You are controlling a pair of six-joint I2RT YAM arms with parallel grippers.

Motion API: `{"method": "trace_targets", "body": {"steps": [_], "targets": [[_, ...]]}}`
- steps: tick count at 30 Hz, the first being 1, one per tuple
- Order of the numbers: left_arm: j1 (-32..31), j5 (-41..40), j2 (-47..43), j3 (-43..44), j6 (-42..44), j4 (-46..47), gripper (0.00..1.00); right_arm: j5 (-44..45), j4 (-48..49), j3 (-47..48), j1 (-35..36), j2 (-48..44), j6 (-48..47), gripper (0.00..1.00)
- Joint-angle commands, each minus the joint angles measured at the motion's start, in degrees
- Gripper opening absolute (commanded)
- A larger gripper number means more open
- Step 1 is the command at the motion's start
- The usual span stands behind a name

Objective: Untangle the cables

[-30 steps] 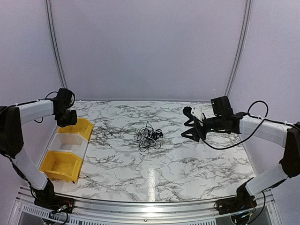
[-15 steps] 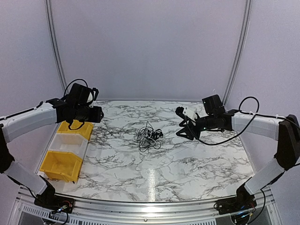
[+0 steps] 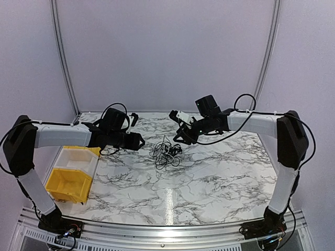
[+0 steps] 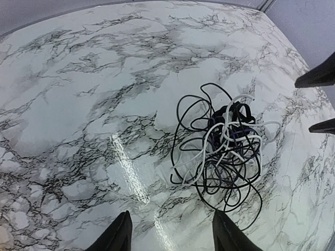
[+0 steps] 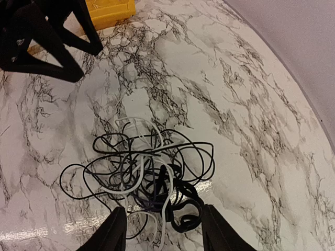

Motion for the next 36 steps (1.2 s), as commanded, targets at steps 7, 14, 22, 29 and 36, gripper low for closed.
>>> {"method": "trace_targets", "body": {"steps": [7,14,22,29,36], "targets": [[-1.1,1.0,-1.6,-3.0,-8.5,6.6,0.56,-1.5,-2.6,21.2,2.1,17.0,4.5,0.49],[-1.1,-0.2,-3.7,-5.3,-9.2,6.8,0.56,-1.1,-1.3,24.5,2.4,20.7,6.1,0.42],[-1.2,0.7,-1.5,-5.5,-9.5,8.4,0.56,-3.0,0.3,22.9,2.4,19.9,6.5,0.14],[-2.7,-1.5,-0.9,-5.1,-7.8,11.3,0.59,-4.7,1.0,21.7,2.5,13.6,7.3,0.00],[-8.3,-11.4,-3.1,-5.9,1.1,17.8,0.70,-7.6,0.2,18.0,3.0,0.7,8.1,0.00]]}}
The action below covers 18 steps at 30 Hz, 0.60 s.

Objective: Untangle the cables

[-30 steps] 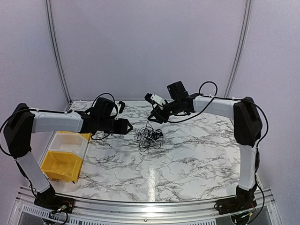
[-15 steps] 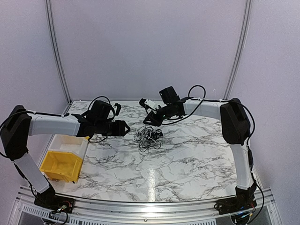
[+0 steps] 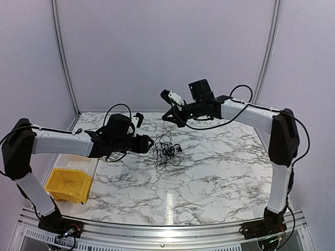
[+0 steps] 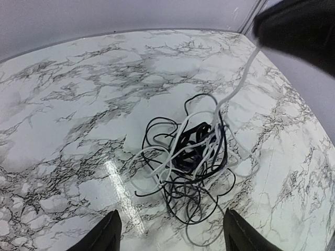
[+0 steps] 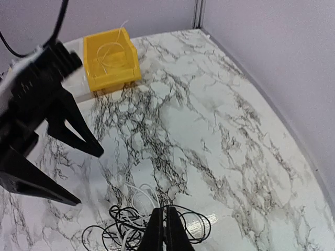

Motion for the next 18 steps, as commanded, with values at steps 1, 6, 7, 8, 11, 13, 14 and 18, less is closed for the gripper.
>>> {"method": "trace_targets", "body": {"steps": [1,6,7,8,11,13,14,18], "targets": [[-3.0,-5.9,-1.9,-1.2,5.8,7.8,0.70,-3.0,0.2,-0.8,1.0,-9.9,0.7,0.00],[-5.3,-6.8,-3.0,-0.9,7.6,12.3,0.71,-4.5,-2.1,-2.6,1.6,-14.5,0.6,0.00],[-6.0,-6.8,-3.5,-1.0,8.2,13.3,0.71,-4.4,-2.2,-3.3,1.9,-15.5,0.5,0.00],[-6.6,-6.8,-3.9,-1.2,8.9,14.5,0.71,-4.2,-2.3,-3.9,2.1,-16.3,0.3,0.00],[-8.4,-7.1,-5.2,-1.4,10.1,16.5,0.69,-3.7,-2.3,-5.3,2.6,-18.2,0.0,0.00],[-9.0,-7.5,-6.0,-1.3,9.6,16.5,0.68,-3.5,-2.5,-6.0,2.7,-19.4,0.0,0.00],[-9.3,-7.4,-6.5,-1.5,9.6,16.7,0.67,-3.5,-2.6,-6.3,2.7,-20.0,0.0,0.00],[-9.5,-5.5,-5.7,-0.1,11.2,17.0,0.63,-4.8,-2.4,-7.6,2.7,-22.6,0.7,0.00]]}}
